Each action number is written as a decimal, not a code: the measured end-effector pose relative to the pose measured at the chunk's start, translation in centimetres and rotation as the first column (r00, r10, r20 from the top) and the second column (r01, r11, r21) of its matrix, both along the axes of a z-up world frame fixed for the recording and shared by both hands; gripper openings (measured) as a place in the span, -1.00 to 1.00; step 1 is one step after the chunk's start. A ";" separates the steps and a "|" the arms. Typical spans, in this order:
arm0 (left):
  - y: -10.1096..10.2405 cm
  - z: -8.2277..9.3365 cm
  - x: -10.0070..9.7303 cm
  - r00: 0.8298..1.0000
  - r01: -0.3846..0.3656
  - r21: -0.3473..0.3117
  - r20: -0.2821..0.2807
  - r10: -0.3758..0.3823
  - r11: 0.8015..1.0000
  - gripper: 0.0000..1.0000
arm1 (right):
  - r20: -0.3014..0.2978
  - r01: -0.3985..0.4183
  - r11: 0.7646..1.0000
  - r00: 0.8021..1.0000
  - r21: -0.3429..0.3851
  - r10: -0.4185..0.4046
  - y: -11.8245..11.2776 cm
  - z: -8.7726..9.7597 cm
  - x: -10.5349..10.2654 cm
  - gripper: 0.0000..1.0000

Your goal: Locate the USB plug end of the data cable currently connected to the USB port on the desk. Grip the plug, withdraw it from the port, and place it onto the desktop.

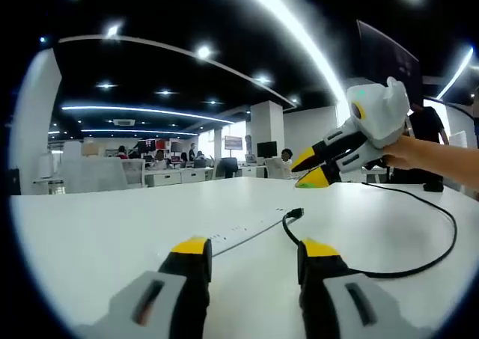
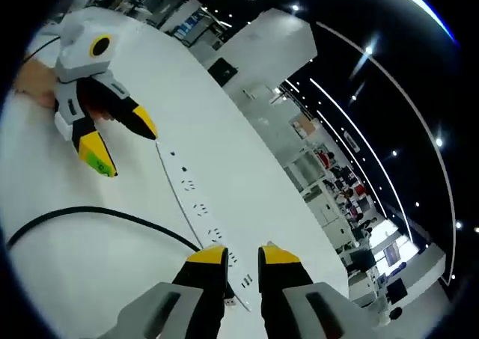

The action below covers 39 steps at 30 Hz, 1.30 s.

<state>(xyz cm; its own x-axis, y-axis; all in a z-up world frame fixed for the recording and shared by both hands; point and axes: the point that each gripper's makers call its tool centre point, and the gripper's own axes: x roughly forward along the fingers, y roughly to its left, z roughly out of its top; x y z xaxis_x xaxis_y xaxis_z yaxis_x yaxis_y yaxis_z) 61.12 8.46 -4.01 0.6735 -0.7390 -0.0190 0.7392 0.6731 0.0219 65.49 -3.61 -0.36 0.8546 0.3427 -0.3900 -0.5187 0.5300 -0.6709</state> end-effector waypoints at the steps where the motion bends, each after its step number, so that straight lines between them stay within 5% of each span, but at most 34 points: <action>1: 0.0 0.1 0.0 1.000 -0.002 -0.004 0.000 0.002 1.000 -0.08 | 0.007 0.001 0.999 1.000 0.041 -0.001 0.0 0.2 0.0 -0.60; 4: 0.1 0.3 0.1 1.000 -0.007 -0.023 -0.001 0.007 1.000 -0.07 | 0.039 -0.009 0.984 0.999 0.177 0.002 0.1 1.1 0.0 -0.53; 8: 0.2 0.8 0.1 1.000 -0.017 -0.077 -0.008 0.017 0.997 -0.04 | 0.066 -0.001 0.928 0.997 0.372 -0.025 -0.2 2.3 -0.5 -0.42; 18: 0.8 0.9 0.5 0.998 -0.064 -0.115 -0.029 0.061 0.991 0.00 | 0.066 0.038 0.874 0.995 0.485 -0.081 -0.8 2.6 -1.5 -0.34; 21: 1.0 0.5 0.6 0.996 -0.087 -0.099 -0.040 0.083 0.991 0.00 | 0.043 0.081 0.813 0.991 0.577 -0.130 -1.3 2.7 -1.4 -0.30; 25: 1.3 0.5 0.6 0.994 -0.105 -0.105 -0.050 0.100 0.989 -0.01 | -0.041 0.173 0.680 0.978 0.713 -0.206 -2.3 2.3 -1.2 -0.33; 26: 1.5 0.5 0.7 0.993 -0.109 -0.104 -0.048 0.105 0.989 -0.01 | -0.058 0.189 0.665 0.975 0.723 -0.214 -2.5 2.1 -0.9 -0.33; 30: 2.0 0.3 0.8 0.991 -0.125 -0.092 -0.056 0.120 0.988 -0.01 | -0.060 0.212 0.694 0.970 0.688 -0.236 -2.8 1.4 -0.8 -0.29; 34: 2.3 0.2 0.7 0.990 -0.135 -0.056 -0.052 0.132 0.989 -0.01 | -0.086 0.228 0.644 0.966 0.730 -0.245 -3.3 1.3 -1.1 -0.26; 39: 2.6 0.2 0.2 0.990 -0.136 -0.013 -0.043 0.135 0.991 -0.01 | -0.055 0.219 0.651 0.964 0.727 -0.262 -3.7 2.3 -1.6 -0.27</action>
<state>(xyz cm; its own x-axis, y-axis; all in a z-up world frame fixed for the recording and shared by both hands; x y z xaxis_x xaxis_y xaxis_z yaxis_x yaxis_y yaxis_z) 61.32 11.02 -3.81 0.7661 -0.6416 -0.0381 0.6414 0.7670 -0.0191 63.87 -7.31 1.93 0.9586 0.2773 -0.0653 -0.2805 0.9588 -0.0458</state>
